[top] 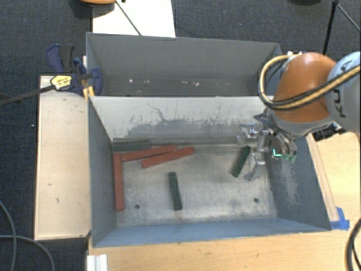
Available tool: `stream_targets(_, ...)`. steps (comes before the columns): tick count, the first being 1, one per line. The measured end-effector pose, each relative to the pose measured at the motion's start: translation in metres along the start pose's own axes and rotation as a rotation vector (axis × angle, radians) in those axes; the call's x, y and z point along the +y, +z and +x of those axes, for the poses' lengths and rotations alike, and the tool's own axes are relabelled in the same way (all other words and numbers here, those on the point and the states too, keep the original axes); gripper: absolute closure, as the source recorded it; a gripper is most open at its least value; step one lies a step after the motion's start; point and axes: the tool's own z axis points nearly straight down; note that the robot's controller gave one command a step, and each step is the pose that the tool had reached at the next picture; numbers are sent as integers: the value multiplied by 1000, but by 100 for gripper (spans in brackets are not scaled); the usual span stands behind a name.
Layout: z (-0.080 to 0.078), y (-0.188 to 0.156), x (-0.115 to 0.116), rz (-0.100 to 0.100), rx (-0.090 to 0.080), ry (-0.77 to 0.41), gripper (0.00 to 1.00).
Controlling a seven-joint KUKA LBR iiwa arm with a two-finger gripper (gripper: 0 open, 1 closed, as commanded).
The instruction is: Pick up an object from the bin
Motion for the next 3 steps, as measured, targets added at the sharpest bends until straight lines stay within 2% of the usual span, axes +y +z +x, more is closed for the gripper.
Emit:
stream_targets(1, -2, -4, 0, 1, -8, -1, 0)
stream_targets(2, -7, 21, -2, 2, -14, -216, 0)
stream_targets(3, -11, 68, -2, 3, -10, -441, 0)
